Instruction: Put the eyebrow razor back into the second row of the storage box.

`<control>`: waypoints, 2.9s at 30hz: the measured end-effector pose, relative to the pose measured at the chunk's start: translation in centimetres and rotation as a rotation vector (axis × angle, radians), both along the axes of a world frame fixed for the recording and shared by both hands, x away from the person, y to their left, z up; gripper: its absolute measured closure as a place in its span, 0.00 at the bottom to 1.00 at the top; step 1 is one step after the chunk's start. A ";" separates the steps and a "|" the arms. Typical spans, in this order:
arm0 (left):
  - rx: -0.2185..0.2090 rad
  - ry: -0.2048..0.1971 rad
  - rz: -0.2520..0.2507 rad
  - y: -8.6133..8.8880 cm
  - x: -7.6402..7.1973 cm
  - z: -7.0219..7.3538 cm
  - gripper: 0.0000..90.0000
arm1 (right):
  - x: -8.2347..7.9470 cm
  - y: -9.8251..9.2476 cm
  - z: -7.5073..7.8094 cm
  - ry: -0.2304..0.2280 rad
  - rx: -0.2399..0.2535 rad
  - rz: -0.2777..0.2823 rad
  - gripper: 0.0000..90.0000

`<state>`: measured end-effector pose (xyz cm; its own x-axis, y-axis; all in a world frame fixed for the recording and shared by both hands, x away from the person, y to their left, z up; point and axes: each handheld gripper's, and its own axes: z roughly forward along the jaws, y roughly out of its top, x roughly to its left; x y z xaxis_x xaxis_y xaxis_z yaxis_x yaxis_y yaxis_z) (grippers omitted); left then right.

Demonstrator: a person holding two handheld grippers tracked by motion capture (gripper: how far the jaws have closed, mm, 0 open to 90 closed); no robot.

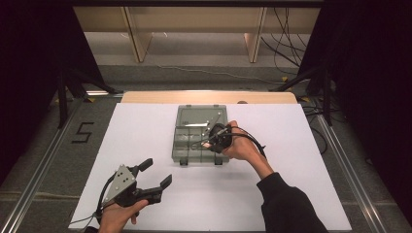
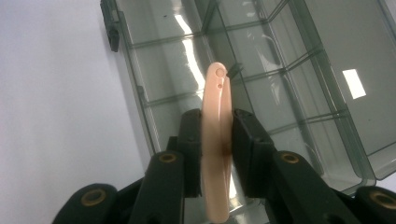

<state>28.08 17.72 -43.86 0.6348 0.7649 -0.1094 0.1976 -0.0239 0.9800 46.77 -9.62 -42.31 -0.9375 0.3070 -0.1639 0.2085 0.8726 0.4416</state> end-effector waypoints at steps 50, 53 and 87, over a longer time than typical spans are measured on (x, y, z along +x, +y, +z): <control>0.002 0.000 0.004 0.0 0.0 0.0 0.18 | -3.3 -2.4 2.8 -0.047 0.226 -0.160 0.39; 0.003 -0.001 0.004 0.0 0.0 0.0 0.18 | -3.8 -3.0 3.0 -0.061 0.258 -0.168 0.37; 0.003 0.001 0.004 -0.1 0.0 0.0 0.18 | -8.2 -7.7 3.6 -0.102 0.537 -0.226 0.27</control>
